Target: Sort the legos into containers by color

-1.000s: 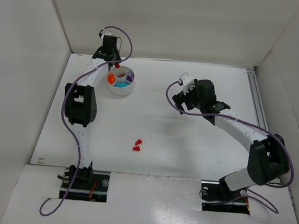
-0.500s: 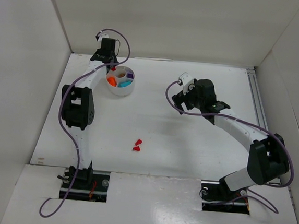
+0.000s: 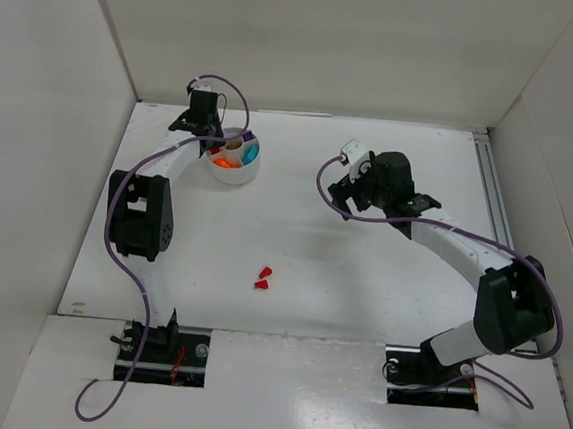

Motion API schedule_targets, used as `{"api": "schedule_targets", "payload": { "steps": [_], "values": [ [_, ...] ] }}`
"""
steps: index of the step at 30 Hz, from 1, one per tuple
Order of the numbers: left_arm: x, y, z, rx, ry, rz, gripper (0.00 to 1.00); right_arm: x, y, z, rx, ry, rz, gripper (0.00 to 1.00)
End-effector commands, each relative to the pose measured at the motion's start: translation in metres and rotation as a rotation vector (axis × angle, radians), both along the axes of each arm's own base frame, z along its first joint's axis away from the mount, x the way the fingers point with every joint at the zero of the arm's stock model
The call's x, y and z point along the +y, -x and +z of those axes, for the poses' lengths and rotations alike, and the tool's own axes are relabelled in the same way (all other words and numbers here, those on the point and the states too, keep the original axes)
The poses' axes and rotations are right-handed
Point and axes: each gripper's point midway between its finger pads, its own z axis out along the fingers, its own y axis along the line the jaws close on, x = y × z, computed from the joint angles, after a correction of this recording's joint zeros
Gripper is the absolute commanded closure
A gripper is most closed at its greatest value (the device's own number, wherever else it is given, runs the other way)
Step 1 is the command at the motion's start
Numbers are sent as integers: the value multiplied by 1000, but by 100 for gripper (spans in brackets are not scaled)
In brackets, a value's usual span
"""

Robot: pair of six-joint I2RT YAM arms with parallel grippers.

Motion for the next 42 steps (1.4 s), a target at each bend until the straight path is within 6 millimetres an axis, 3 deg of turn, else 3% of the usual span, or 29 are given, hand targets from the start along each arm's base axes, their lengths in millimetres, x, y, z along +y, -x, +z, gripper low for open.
{"api": "schedule_targets", "payload": {
  "steps": [1, 3, 6, 9, 13, 15, 19, 20, 21, 23, 24, 28, 29, 30, 31, 32, 34, 35, 36, 38, 42],
  "values": [
    [-10, -3, 43, -115, 3, -78, 95, 8, -6, 14, -37, -28, 34, 0],
    [-10, -4, 39, -105, -6, -85, 89, 9, -5, 14, -35, -32, 42, 0],
    [-12, -8, 36, -96, 7, -88, 71, 9, -5, 14, -35, -33, 42, 0],
    [-13, -6, 37, -86, 15, -80, 68, 8, -3, 15, -41, -27, 47, 0],
    [-11, -3, 60, -132, 23, -67, 57, 10, 5, 19, -57, -25, 64, 0],
    [-9, 3, 66, -137, 24, -53, 57, 10, 8, 21, -69, -14, 66, 0],
    [-6, 19, 87, -170, 39, -33, 57, 31, 26, 34, -135, 13, 157, 0],
    [-6, 24, 93, -181, 52, -25, 57, 45, 38, 30, -135, 22, 208, 0],
    [-4, 33, 114, -224, 57, -26, 56, 52, 44, 36, -165, 33, 245, 0],
    [-8, 51, 115, -226, 98, -7, 37, 70, 61, 36, -181, 43, 322, 0],
    [-8, 60, 119, -237, 114, 2, 29, 89, 79, 36, -198, 49, 402, 0],
    [-21, 121, 129, -281, 206, 22, 2, 131, 133, 10, -153, 54, 617, 0],
    [-29, 131, 131, -293, 245, 10, 0, 142, 149, 3, -149, 54, 663, 0],
    [-31, 141, 129, -294, 277, 12, 0, 141, 150, -5, -132, 65, 665, 0],
    [-40, 152, 129, -296, 321, 0, 0, 152, 166, -8, -123, 56, 704, 2],
    [-43, 170, 127, -306, 349, -2, 0, 154, 175, -26, -89, 77, 716, 2],
    [-58, 190, 126, -314, 397, -24, 0, 164, 191, -37, -89, 91, 741, 5],
    [-62, 205, 135, -342, 437, -34, 0, 164, 198, -52, -68, 107, 756, 5],
    [-66, 216, 120, -307, 444, -42, 0, 163, 198, -58, -62, 113, 757, 7],
    [-78, 235, 112, -280, 471, -79, 0, 165, 205, -76, -30, 131, 779, 17],
    [-72, 263, 95, -252, 481, -51, 0, 165, 222, -100, 30, 146, 810, 20]
  ]
}}
